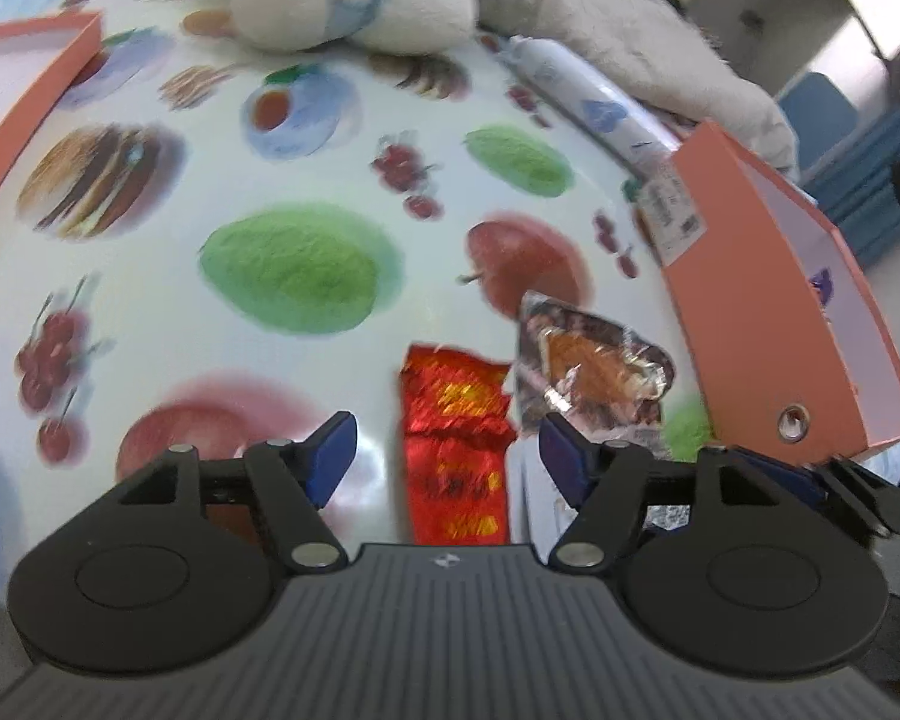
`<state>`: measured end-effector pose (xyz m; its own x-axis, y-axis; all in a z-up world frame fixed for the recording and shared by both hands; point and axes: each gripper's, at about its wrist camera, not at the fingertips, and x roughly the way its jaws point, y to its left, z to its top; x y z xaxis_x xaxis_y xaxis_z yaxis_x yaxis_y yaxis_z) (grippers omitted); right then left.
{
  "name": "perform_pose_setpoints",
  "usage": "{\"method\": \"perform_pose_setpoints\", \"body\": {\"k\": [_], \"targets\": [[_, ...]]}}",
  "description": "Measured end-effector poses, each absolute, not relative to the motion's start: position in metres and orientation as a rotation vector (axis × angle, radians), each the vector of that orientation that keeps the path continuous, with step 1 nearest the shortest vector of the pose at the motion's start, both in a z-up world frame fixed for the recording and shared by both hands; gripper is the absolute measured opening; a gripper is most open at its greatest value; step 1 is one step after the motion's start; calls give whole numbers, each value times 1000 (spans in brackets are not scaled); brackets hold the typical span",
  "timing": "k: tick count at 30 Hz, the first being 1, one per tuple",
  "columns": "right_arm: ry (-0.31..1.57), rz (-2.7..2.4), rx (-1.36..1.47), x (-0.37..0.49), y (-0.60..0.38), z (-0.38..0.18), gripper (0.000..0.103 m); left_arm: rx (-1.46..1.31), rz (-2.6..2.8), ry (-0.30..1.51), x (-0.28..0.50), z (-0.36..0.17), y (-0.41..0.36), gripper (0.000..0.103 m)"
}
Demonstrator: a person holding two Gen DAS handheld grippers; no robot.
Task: Organize snacks
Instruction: 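Grasp the red tea packet with the left tool while the right tool grasps the clear shrimp-snack bag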
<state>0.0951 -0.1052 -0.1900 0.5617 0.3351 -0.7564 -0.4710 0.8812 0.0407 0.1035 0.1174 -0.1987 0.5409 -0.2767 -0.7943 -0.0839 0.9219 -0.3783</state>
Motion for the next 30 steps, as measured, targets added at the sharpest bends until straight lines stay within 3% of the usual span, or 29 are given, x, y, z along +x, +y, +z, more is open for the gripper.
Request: {"method": "perform_pose_setpoints", "body": {"k": [22,25,30], "targets": [[859,447,-214,123,-87,-231,78,-264,-110,1029,131,-215,90,72],[856,430,-242,123,-88,-230,63,-241,-99,1029,131,-217,86,72],[869,431,-225,124,-97,-226,55,-211,-83,1030,132,-219,82,72]]}}
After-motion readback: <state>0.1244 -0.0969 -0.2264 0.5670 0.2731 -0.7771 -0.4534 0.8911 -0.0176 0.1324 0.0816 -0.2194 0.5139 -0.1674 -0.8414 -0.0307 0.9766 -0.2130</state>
